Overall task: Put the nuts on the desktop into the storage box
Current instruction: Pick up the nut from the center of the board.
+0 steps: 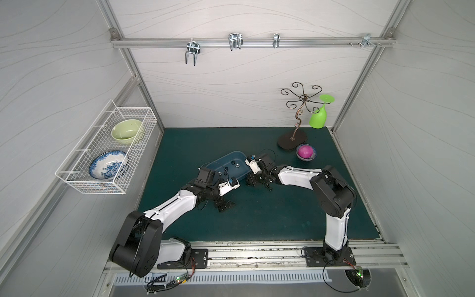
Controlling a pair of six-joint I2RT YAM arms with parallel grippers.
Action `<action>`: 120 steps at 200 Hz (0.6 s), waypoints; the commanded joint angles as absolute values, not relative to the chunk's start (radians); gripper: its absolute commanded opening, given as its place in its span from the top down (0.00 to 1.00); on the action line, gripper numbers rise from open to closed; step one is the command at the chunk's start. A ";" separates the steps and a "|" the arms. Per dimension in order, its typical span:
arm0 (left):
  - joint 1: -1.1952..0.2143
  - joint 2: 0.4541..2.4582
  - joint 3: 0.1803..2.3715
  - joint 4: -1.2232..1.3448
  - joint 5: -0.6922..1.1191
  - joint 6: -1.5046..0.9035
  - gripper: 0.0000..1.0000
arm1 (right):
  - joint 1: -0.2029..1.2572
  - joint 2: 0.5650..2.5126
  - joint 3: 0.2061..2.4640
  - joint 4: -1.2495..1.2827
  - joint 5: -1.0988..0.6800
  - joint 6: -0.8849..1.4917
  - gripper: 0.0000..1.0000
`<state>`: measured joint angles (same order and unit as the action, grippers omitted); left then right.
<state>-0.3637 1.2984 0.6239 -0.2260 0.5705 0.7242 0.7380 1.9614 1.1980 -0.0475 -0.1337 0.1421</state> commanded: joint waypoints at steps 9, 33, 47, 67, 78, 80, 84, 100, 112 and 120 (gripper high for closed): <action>-0.362 1.297 0.626 -0.196 0.570 0.737 0.01 | 0.753 1.999 1.243 -0.088 -0.109 0.116 0.65; -0.362 1.297 0.626 -0.204 0.564 0.747 0.01 | 0.755 2.007 1.247 -0.094 -0.091 0.107 0.68; -0.362 1.296 0.627 -0.209 0.565 0.748 0.01 | 0.755 2.011 1.248 -0.100 -0.085 0.097 0.68; -0.362 1.298 0.630 -0.217 0.568 0.754 0.01 | 0.756 2.012 1.249 -0.107 -0.074 0.086 0.69; -0.362 1.298 0.632 -0.222 0.570 0.754 0.01 | 0.756 2.012 1.250 -0.110 -0.072 0.076 0.72; -0.362 1.298 0.632 -0.221 0.569 0.754 0.01 | 0.756 2.011 1.250 -0.113 -0.071 0.075 0.73; -0.362 1.298 0.633 -0.221 0.571 0.754 0.01 | 0.756 2.010 1.250 -0.113 -0.067 0.072 0.73; -0.362 1.299 0.633 -0.223 0.566 0.756 0.01 | 0.757 2.013 1.251 -0.120 -0.058 0.060 0.74; -0.362 1.300 0.633 -0.224 0.566 0.757 0.01 | 0.758 2.011 1.253 -0.123 -0.054 0.053 0.76; -0.363 1.300 0.634 -0.225 0.567 0.758 0.01 | 0.761 2.012 1.252 -0.124 -0.051 0.046 0.77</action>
